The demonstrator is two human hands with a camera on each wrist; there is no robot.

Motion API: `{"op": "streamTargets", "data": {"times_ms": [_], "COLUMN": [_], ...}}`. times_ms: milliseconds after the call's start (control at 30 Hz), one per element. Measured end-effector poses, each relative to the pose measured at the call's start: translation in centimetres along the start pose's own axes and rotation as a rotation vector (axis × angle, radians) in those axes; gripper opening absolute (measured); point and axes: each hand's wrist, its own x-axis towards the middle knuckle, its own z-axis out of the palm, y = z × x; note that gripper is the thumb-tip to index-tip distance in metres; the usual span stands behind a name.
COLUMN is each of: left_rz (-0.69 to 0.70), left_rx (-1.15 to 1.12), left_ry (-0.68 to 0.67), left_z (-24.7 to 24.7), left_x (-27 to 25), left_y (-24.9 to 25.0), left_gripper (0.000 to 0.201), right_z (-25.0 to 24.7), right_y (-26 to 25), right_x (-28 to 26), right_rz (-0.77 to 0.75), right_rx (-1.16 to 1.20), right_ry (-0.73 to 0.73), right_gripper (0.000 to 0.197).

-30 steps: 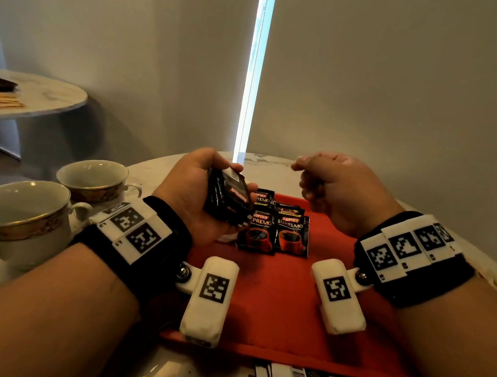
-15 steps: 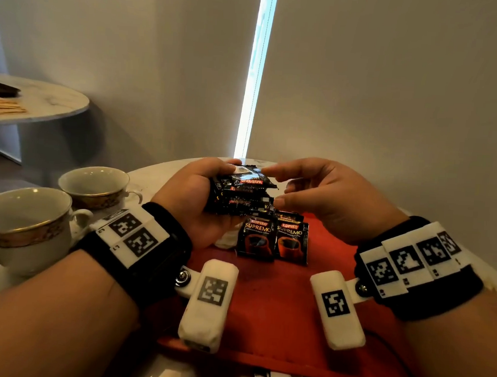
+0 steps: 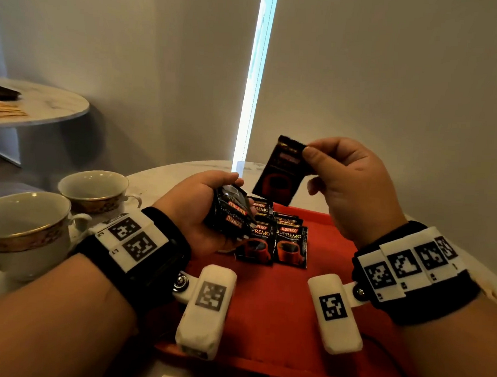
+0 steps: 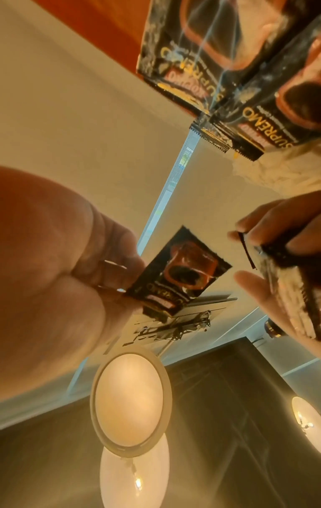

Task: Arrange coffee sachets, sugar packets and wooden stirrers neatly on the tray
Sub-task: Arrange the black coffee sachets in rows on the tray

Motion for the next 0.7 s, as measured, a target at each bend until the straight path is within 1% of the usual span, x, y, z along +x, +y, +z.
{"op": "streamTargets", "data": {"times_ms": [100,233,300,367,400,433,467,567,700], "left_rz": [0.024,0.088,0.082,0.028,0.012,0.01,0.019,0.092,0.147], "left_rx": [0.036,-0.029,-0.015,0.03,0.043,0.044,0.033,0.011,0.008], "left_ry": [-0.011,-0.023,-0.09,-0.202,-0.237,-0.244,-0.239,-0.132,-0.108], "left_z": [0.2,0.1,0.2,0.4,0.4,0.4,0.5,0.5,0.7], "left_x": [-0.2,0.2,0.1,-0.6,-0.8,-0.8,-0.7,-0.4,-0.5], "left_y": [-0.2,-0.2,-0.2,-0.2,-0.3,-0.3,-0.4,-0.3,-0.3], "left_gripper": [0.015,0.028,0.034,0.048,0.051,0.052,0.05,0.036,0.031], "right_z": [-0.2,0.3,0.7,1.1,1.3,1.4,1.6,1.8,1.5], "right_y": [0.2,0.5,0.4,0.3,0.3,0.3,0.3,0.3,0.4], "right_x": [0.4,0.3,0.0,-0.4,-0.5,-0.7,-0.8,-1.1,-1.1], "right_rz": [0.101,0.277,0.332,0.346,0.348,0.349,0.352,0.368,0.394], "right_rx": [0.087,0.175,0.176,0.161,0.156,0.153,0.15,0.126,0.108], "right_ry": [0.054,-0.032,-0.089,-0.129,-0.144,-0.16,-0.175,-0.216,-0.262], "right_gripper": [0.007,0.002,0.003,0.004,0.005,0.006,0.007,0.008,0.011]}}
